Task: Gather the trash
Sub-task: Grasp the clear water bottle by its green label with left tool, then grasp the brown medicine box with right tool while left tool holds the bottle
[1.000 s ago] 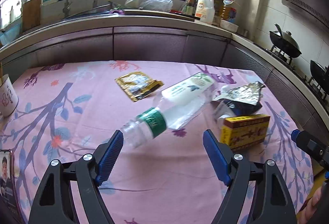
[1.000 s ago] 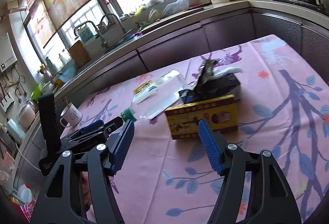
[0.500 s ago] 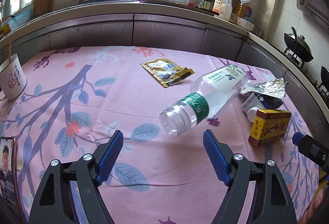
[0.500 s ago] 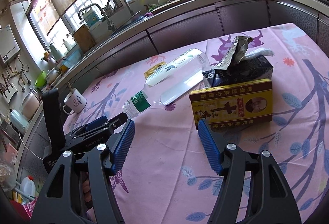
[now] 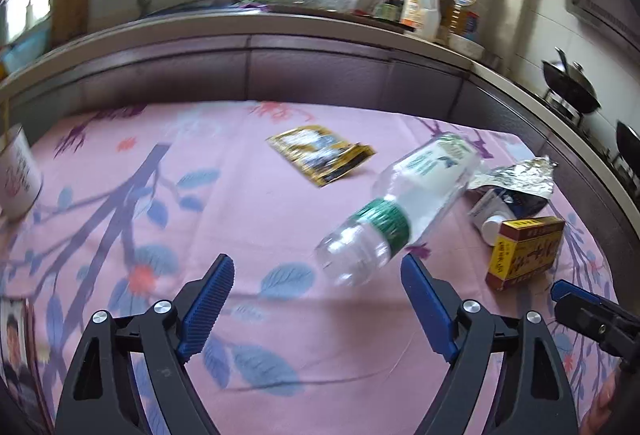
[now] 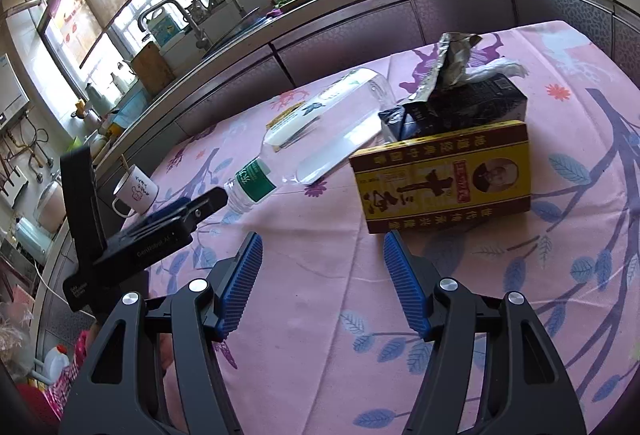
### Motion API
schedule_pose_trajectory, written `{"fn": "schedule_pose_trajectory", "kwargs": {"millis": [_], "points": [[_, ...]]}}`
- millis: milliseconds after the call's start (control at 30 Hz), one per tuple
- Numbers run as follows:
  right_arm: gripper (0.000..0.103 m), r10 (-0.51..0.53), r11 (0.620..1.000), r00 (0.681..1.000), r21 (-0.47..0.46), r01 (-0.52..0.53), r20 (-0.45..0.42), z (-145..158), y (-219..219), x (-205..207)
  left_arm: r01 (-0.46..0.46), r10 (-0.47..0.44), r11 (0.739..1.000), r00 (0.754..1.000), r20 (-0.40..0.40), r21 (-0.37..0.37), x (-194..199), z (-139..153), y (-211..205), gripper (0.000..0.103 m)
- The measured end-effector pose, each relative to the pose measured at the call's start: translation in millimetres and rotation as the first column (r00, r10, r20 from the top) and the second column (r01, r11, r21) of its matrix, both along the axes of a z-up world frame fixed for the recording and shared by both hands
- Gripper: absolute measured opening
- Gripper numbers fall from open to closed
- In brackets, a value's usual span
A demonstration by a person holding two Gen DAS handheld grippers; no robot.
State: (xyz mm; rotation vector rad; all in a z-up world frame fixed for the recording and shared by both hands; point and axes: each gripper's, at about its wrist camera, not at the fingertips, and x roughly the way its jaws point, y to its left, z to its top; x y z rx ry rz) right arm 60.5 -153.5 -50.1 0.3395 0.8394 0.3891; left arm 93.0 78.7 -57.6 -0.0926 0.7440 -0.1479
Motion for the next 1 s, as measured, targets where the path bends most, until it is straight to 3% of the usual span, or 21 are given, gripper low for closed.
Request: {"fn": "schedule_pose_trajectory", "kwargs": {"millis": [133, 200, 267, 333, 567, 700, 800, 900, 933, 967, 1000], "points": [[0.062, -0.023, 1.000, 1.000, 0.002, 0.023, 0.000, 1.4, -9.9, -2.5, 0.131, -0.132, 0.986, 0.991, 0.001, 0.104, 18.2, 1.1, -29.4, 0.087], [0.062, -0.034, 0.999, 0.999, 0.002, 0.034, 0.002, 2.2, -14.8, -4.1, 0.203, -0.199, 0.963, 0.979, -0.039, 0.178, 29.6, -5.7, -45.1, 0.067], [0.062, -0.041, 0.999, 0.999, 0.002, 0.041, 0.003, 2.8, -18.6, -5.7, 0.231, -0.219, 0.942, 0.973, -0.076, 0.245, 37.0, -12.1, -54.8, 0.056], [0.062, -0.049, 0.999, 0.999, 0.003, 0.049, 0.004, 3.1, -22.8, -7.2, 0.261, -0.245, 0.929, 0.965, -0.090, 0.261, 37.6, -13.7, -58.3, 0.051], [0.059, -0.065, 0.997, 0.998, -0.026, 0.066, 0.025, 8.7, -33.8, -7.3, 0.276, -0.264, 0.942, 0.961, -0.084, 0.191, -1.6, -11.4, -41.2, 0.042], [0.059, -0.134, 0.989, 0.987, -0.047, 0.138, 0.087, 19.2, -61.4, 1.2, 0.277, -0.269, 0.957, 0.958, -0.095, 0.085, -41.6, -15.2, -16.5, 0.042], [0.059, -0.212, 0.977, 0.973, -0.008, 0.213, 0.088, 20.1, -94.2, 24.1, 0.276, -0.269, 0.960, 0.956, -0.118, 0.041, -69.4, -22.5, -3.5, 0.042], [0.059, -0.216, 0.976, 0.975, 0.037, 0.214, 0.045, 12.1, -113.0, 53.1, 0.234, -0.232, 0.972, 0.962, -0.145, 0.001, -86.6, -27.1, 8.1, 0.042], [0.057, -0.204, 0.978, 0.978, 0.051, 0.203, 0.030, 8.9, -114.8, 60.9, 0.216, -0.214, 0.976, 0.965, -0.154, -0.003, -90.1, -26.7, 10.0, 0.043], [0.057, -0.190, 0.980, 0.982, 0.069, 0.188, 0.012, 5.3, -116.3, 68.4, 0.200, -0.197, 0.980, 0.968, -0.156, 0.001, -92.1, -25.4, 11.4, 0.051], [0.054, -0.165, 0.982, 0.986, 0.094, 0.165, -0.015, -0.4, -115.1, 73.6, 0.180, -0.177, 0.984, 0.973, -0.150, 0.006, -93.9, -22.8, 12.5, 0.066]]}}
